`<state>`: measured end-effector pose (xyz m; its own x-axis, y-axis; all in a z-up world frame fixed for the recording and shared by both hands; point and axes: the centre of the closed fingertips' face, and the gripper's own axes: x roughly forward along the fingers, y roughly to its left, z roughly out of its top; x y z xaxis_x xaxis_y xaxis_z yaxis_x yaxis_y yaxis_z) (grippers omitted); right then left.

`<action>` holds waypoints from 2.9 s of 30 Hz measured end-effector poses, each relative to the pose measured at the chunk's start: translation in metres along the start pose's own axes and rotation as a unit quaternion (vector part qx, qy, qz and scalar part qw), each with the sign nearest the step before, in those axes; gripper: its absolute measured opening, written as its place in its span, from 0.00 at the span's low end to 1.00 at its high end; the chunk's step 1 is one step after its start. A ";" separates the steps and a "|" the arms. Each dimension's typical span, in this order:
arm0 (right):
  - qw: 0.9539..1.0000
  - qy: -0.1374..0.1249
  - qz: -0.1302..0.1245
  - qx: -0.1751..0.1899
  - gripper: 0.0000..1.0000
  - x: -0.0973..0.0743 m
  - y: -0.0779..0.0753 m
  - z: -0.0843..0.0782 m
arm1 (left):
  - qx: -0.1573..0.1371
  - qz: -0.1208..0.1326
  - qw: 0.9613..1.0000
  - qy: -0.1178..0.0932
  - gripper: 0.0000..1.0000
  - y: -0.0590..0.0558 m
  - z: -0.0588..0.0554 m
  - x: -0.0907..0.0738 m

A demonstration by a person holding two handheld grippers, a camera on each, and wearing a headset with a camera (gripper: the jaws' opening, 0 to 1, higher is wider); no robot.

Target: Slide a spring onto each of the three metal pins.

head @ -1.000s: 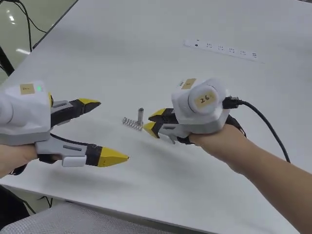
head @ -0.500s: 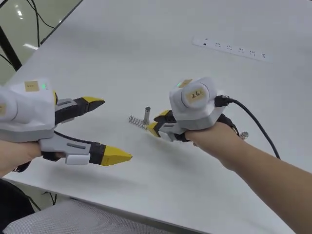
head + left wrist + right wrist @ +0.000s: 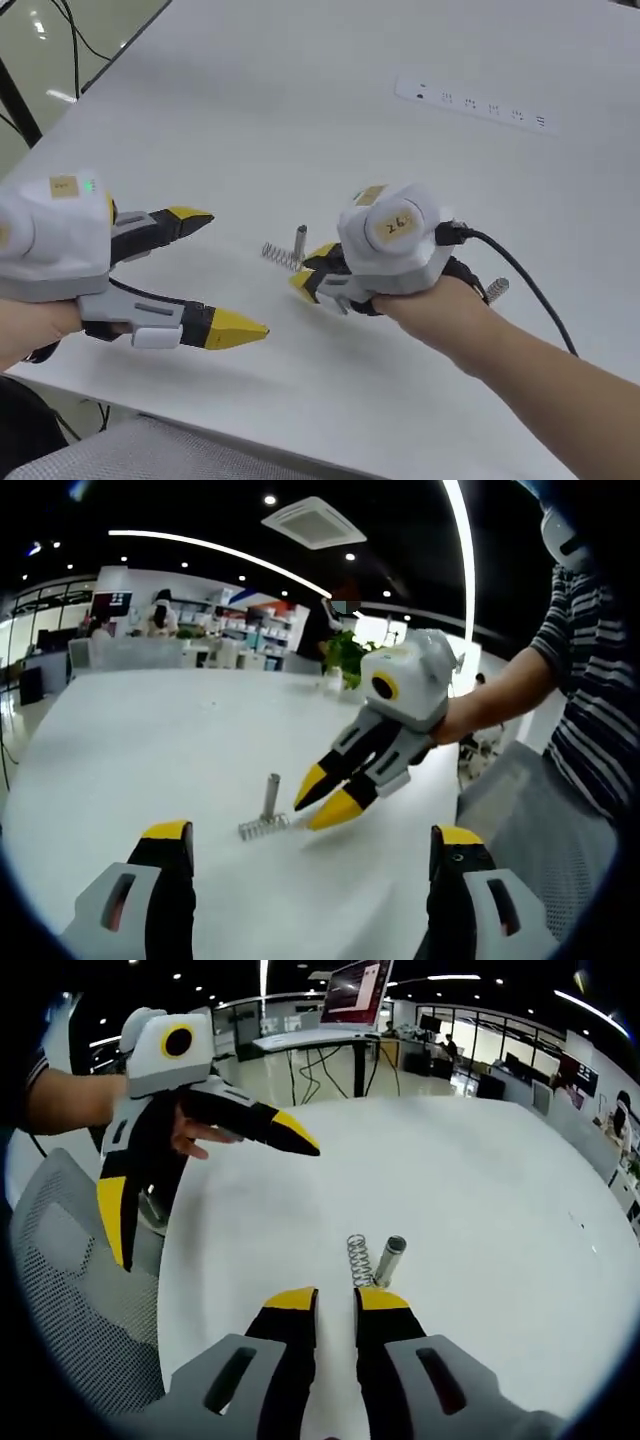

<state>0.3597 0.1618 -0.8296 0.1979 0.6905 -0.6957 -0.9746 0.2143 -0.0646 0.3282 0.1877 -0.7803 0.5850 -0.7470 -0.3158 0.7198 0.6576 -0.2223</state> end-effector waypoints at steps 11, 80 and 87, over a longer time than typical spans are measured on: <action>0.996 0.010 -0.012 -0.090 0.11 0.013 0.007 0.016 | -0.003 0.003 1.000 -0.003 0.95 0.003 -0.002 -0.007; 0.997 0.045 -0.061 -0.009 0.12 0.022 -0.025 -0.015 | -0.015 0.010 1.000 -0.016 0.95 0.002 -0.006 -0.023; 0.997 0.052 -0.053 -0.007 0.09 0.028 -0.022 -0.017 | -0.018 0.011 1.000 -0.015 0.95 0.004 -0.007 -0.022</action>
<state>0.3853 0.1641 -0.8601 0.2885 0.5888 -0.7551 -0.9505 0.2714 -0.1516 0.3153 0.2070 -0.7809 0.6119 -0.7346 -0.2931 0.6933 0.6765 -0.2483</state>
